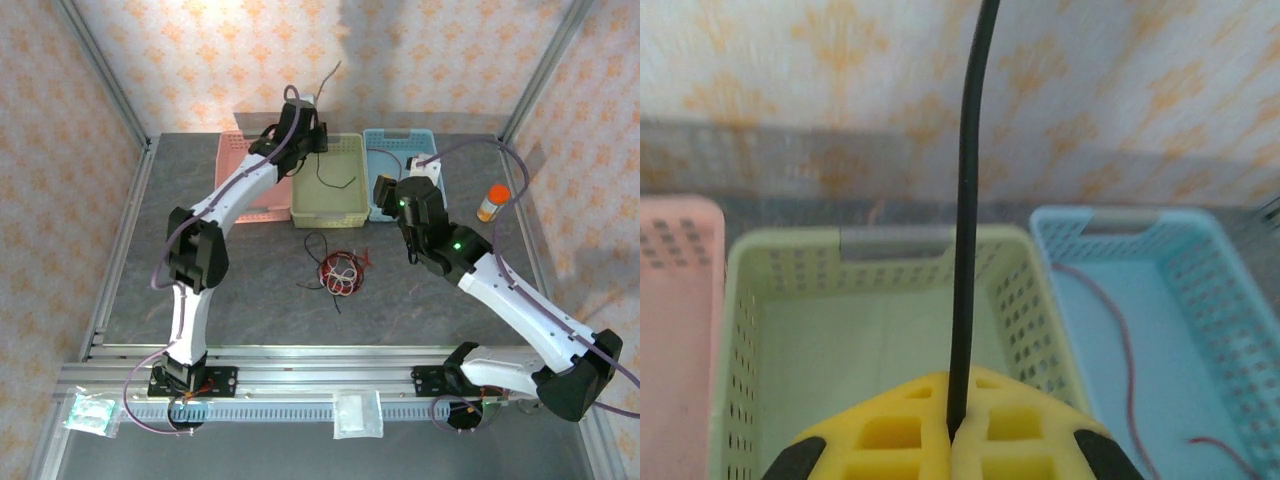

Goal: Untangle the cables

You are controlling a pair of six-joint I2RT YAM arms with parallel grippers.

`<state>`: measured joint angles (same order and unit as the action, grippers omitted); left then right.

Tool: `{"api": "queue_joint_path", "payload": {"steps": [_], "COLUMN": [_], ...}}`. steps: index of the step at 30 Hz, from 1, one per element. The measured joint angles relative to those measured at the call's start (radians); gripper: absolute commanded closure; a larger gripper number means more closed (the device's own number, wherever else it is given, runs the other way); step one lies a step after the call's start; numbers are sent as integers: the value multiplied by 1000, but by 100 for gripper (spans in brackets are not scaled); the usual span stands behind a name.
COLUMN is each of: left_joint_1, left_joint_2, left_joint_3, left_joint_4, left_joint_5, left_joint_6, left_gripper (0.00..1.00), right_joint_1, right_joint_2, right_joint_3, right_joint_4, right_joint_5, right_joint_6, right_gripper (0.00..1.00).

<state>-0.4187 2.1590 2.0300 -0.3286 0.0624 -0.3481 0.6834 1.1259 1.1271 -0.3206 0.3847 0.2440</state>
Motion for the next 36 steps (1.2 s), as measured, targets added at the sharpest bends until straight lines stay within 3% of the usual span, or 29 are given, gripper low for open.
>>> {"api": "queue_joint_path", "payload": {"steps": [7, 17, 30, 36], "left_joint_1": [0, -8, -16, -18], "left_joint_2": [141, 174, 196, 146], "left_joint_3": [92, 110, 103, 76], "left_joint_4": [-170, -297, -368, -379], "left_joint_5": [38, 62, 24, -10], "left_joint_6": [-26, -21, 5, 23], "left_gripper": [100, 99, 50, 48], "right_joint_1": [0, 0, 0, 0], "right_joint_2": [8, 23, 35, 57], "right_joint_3": [-16, -20, -32, -35], "right_joint_4": [0, 0, -4, -15], "right_joint_5": [-8, -17, -45, -60], "right_joint_6": [7, 7, 33, 60], "right_gripper": [36, 36, 35, 44]}}
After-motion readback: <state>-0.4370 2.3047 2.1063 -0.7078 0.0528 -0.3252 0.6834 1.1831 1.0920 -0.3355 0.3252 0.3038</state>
